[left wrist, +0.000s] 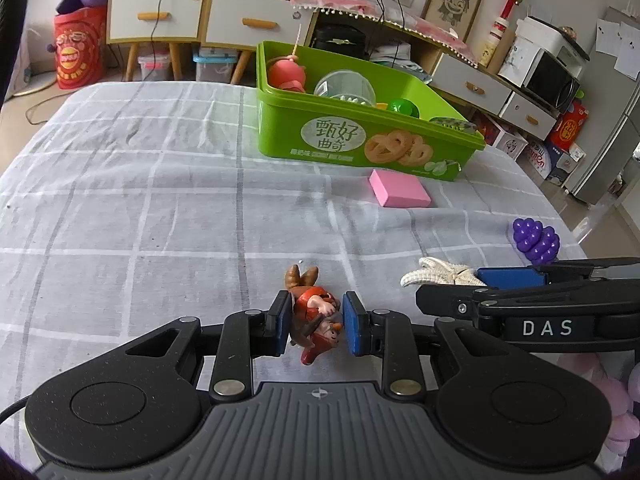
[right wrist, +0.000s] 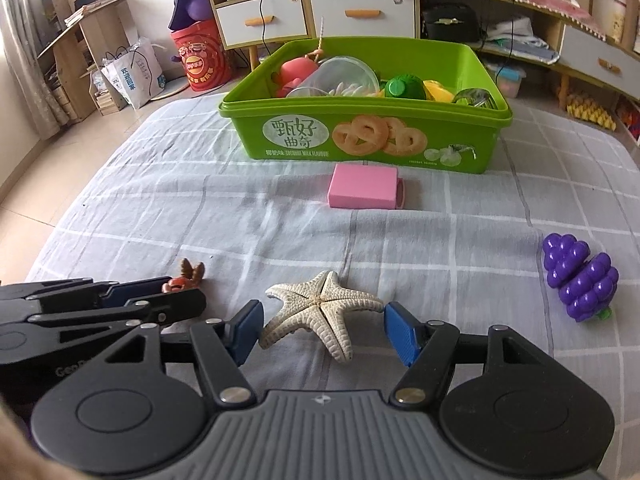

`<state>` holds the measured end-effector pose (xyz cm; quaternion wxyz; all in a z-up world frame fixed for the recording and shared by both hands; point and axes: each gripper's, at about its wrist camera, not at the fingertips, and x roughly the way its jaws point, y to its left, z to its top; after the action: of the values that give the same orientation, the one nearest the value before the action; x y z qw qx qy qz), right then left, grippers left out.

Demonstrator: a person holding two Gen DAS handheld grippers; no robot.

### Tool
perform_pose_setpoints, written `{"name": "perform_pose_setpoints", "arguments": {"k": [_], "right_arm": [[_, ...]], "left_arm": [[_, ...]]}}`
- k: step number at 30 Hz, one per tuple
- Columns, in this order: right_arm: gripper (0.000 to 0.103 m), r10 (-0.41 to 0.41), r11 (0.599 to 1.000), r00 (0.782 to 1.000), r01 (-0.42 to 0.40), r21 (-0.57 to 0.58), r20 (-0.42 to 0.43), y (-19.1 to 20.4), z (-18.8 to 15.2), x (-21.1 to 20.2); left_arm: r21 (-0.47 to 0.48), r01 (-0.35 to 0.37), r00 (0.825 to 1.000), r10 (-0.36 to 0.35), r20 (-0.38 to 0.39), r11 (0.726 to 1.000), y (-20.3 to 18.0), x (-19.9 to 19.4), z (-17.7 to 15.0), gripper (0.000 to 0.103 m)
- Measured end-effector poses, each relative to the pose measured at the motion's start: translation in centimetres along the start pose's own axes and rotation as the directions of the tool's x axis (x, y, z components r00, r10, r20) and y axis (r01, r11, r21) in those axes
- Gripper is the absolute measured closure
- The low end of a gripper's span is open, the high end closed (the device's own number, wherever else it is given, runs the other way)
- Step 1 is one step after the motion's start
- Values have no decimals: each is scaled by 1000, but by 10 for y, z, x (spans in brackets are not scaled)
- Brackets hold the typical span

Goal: Organize rigid objects
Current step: 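Grasp the white starfish with the right gripper while the left grasps the fox figure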

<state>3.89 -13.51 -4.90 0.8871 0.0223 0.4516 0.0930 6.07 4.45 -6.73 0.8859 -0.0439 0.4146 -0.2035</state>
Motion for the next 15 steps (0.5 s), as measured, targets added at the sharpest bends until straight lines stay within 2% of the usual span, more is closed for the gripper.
{"name": "perform_pose_setpoints", "arguments": {"k": [12, 13, 14, 15], "right_arm": [[60, 37, 998, 999, -37, 58, 0, -3, 11, -17], [66, 40, 997, 999, -40, 61, 2, -3, 12, -18], [81, 49, 997, 999, -49, 62, 4, -4, 13, -19], [81, 60, 996, 998, -60, 69, -2, -4, 15, -19]], "left_arm": [[-65, 33, 999, -34, -26, 997, 1, -1, 11, 71], [-68, 34, 999, -36, -25, 997, 1, -1, 11, 71], [-70, 35, 999, -37, -23, 997, 0, -1, 12, 71], [-72, 37, 999, -38, -23, 997, 0, -1, 14, 71]]}}
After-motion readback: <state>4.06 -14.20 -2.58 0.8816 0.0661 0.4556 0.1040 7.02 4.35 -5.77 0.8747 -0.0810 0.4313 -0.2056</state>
